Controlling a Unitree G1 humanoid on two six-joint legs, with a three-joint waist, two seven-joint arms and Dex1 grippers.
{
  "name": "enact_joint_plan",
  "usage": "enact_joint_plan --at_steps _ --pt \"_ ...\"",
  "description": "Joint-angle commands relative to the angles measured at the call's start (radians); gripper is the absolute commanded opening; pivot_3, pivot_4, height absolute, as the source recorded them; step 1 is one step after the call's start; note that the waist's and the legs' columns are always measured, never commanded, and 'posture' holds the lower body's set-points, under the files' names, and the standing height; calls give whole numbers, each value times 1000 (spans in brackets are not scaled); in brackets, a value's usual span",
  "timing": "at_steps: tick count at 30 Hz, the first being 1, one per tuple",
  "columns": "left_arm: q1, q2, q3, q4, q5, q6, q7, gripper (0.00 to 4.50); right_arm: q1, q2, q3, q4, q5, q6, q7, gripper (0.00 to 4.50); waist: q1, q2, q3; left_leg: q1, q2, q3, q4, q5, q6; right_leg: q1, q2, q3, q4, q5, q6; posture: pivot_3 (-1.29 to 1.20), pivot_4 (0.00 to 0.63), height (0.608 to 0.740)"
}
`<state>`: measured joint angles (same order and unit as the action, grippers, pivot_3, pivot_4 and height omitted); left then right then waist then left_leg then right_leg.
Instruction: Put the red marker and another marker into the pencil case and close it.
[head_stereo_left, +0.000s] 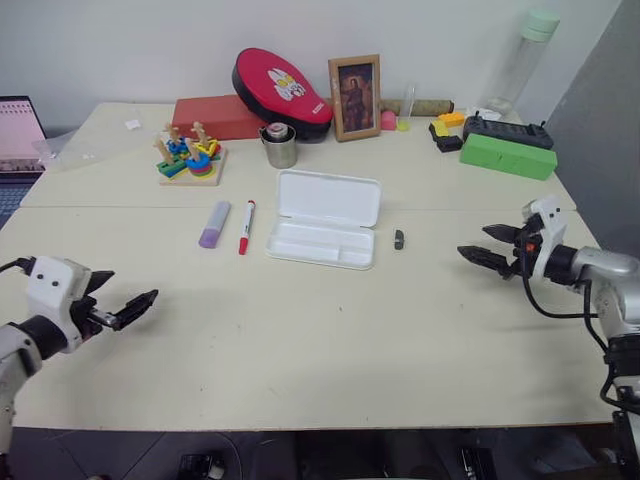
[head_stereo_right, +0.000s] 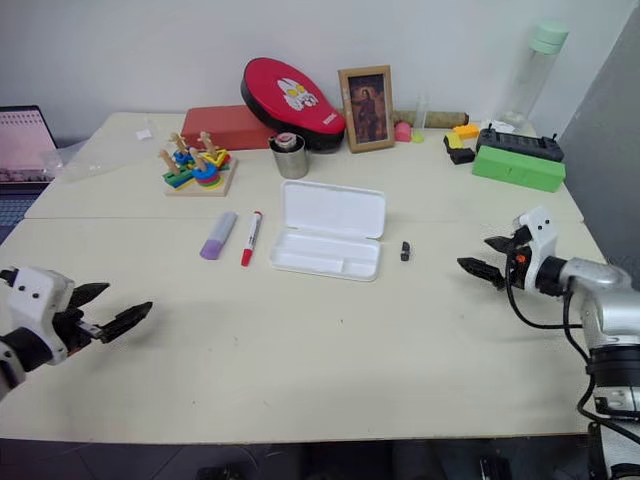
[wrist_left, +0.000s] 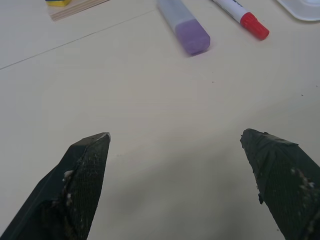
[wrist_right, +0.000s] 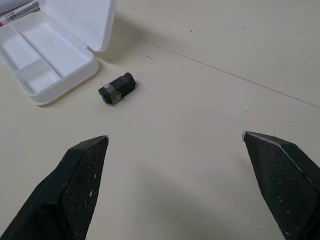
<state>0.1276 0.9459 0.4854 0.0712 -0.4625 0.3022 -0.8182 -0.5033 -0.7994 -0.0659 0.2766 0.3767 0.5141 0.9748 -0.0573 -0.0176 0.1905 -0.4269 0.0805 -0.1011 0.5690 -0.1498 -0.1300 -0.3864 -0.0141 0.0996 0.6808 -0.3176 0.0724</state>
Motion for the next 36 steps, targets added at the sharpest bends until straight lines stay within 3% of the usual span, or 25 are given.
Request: enact_joint_plan --at_steps 1,26,31,36 --pt "23 48 23 -20 9 18 -72 4447 -24 -35 38 14 -39 7 51 4500 0 0 0 0 0 0 -1 0 0 -1 0 0 0 1 1 0 150 740" --pt "29 14 2 -112 52 96 -72 4447 -46 -8 27 29 -39 16 92 4500 0 0 0 -1 0 1 -3 0 0 -2 0 0 0 2 3 0 150 740" --pt "-14 -2 -36 -154 61 93 -57 4447 -102 50 42 -61 15 72 107 4500 -1 1 0 -1 0 1 -2 0 0 -2 0 0 1 2 3 0 150 740" --pt "-101 -91 -176 -338 21 136 -39 4447 -177 184 161 -205 21 111 103 4500 -1 0 0 -1 0 1 -1 0 0 -1 0 0 1 3 4 0 150 740"
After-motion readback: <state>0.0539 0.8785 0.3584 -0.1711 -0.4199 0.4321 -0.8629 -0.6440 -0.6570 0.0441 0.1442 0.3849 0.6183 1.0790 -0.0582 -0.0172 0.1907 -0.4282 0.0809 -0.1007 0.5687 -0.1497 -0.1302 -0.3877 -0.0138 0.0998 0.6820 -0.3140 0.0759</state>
